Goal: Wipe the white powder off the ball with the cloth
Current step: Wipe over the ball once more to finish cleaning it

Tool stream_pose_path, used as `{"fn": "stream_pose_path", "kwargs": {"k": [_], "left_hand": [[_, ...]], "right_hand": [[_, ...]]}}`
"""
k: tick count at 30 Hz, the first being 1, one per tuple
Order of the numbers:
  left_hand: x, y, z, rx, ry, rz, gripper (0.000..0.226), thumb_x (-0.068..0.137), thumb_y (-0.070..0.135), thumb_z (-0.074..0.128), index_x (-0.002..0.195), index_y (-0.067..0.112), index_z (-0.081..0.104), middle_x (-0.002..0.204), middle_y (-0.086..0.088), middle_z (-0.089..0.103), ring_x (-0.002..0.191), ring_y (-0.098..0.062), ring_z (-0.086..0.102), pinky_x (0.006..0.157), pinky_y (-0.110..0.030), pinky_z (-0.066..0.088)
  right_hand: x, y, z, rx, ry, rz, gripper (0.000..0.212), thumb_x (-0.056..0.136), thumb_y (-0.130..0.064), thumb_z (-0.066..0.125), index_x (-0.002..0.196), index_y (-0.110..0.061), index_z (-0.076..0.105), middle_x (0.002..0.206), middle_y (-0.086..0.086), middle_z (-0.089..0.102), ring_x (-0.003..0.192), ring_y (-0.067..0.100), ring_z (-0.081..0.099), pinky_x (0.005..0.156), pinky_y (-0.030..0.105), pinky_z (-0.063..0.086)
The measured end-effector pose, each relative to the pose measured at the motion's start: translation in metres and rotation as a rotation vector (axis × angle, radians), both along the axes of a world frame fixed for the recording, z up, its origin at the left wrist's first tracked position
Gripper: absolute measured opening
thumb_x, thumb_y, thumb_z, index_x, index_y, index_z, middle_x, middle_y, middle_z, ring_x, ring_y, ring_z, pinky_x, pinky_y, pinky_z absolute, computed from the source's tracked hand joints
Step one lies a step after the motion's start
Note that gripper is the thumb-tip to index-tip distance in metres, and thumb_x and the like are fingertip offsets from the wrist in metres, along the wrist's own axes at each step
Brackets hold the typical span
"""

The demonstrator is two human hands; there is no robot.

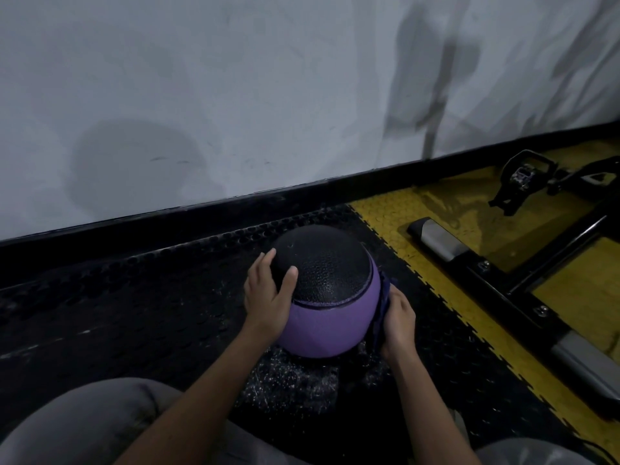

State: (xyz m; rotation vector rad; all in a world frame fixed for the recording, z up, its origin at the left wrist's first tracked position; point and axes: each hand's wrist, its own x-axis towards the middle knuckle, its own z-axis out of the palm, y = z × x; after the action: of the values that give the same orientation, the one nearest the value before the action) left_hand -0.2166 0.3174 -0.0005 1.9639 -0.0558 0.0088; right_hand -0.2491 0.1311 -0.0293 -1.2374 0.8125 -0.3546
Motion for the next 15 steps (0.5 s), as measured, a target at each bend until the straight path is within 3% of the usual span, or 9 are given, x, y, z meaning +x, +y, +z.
{"fn": "stream_pose_path", "kwargs": {"k": [3, 7, 9, 12, 15], "left_hand": [[-0.002, -0.001, 0.002, 0.008, -0.004, 0.008, 0.062, 0.091, 0.05, 0.043, 0.143, 0.022, 0.028, 0.15, -0.005, 0.02, 0.138, -0.024, 0.015, 0.112, -0.038, 0.011], [-0.001, 0.0, 0.005, -0.008, 0.016, 0.022, 0.055, 0.095, 0.037, 0.046, 0.144, 0.021, 0.027, 0.15, -0.006, 0.019, 0.138, -0.024, 0.015, 0.112, -0.039, 0.012], [-0.003, 0.0, 0.007, -0.014, 0.006, 0.01, 0.061, 0.092, 0.046, 0.047, 0.144, 0.022, 0.026, 0.151, -0.006, 0.018, 0.138, -0.024, 0.015, 0.112, -0.04, 0.012], [-0.006, -0.002, 0.015, -0.009, -0.076, -0.052, 0.073, 0.076, 0.054, 0.041, 0.143, 0.029, 0.025, 0.151, 0.0, 0.017, 0.137, -0.019, 0.014, 0.112, -0.04, 0.013], [-0.01, -0.011, 0.026, 0.062, -0.161, -0.117, 0.066, 0.075, 0.052, 0.045, 0.138, 0.033, 0.036, 0.149, 0.005, 0.022, 0.136, -0.015, 0.017, 0.112, -0.04, 0.013]], "right_hand": [[0.0, 0.001, 0.002, -0.013, -0.022, 0.007, 0.019, 0.101, -0.022, 0.039, 0.106, -0.019, 0.057, 0.119, 0.008, 0.059, 0.112, 0.023, 0.055, 0.102, 0.046, 0.041], [-0.003, 0.003, 0.01, -0.072, -0.029, 0.019, 0.017, 0.1, -0.024, 0.041, 0.104, -0.024, 0.057, 0.124, 0.006, 0.057, 0.115, 0.021, 0.053, 0.104, 0.045, 0.039], [-0.005, 0.003, 0.018, -0.103, -0.035, 0.029, 0.017, 0.1, -0.025, 0.042, 0.106, -0.025, 0.058, 0.126, 0.007, 0.057, 0.115, 0.022, 0.053, 0.104, 0.045, 0.04], [-0.01, 0.001, 0.032, -0.147, -0.065, 0.053, 0.019, 0.099, -0.025, 0.043, 0.111, -0.025, 0.058, 0.127, 0.005, 0.056, 0.115, 0.021, 0.053, 0.103, 0.044, 0.041], [-0.015, -0.001, 0.049, -0.178, -0.112, 0.066, 0.021, 0.099, -0.022, 0.044, 0.114, -0.022, 0.059, 0.126, 0.002, 0.056, 0.113, 0.019, 0.055, 0.1, 0.041, 0.044]]}}
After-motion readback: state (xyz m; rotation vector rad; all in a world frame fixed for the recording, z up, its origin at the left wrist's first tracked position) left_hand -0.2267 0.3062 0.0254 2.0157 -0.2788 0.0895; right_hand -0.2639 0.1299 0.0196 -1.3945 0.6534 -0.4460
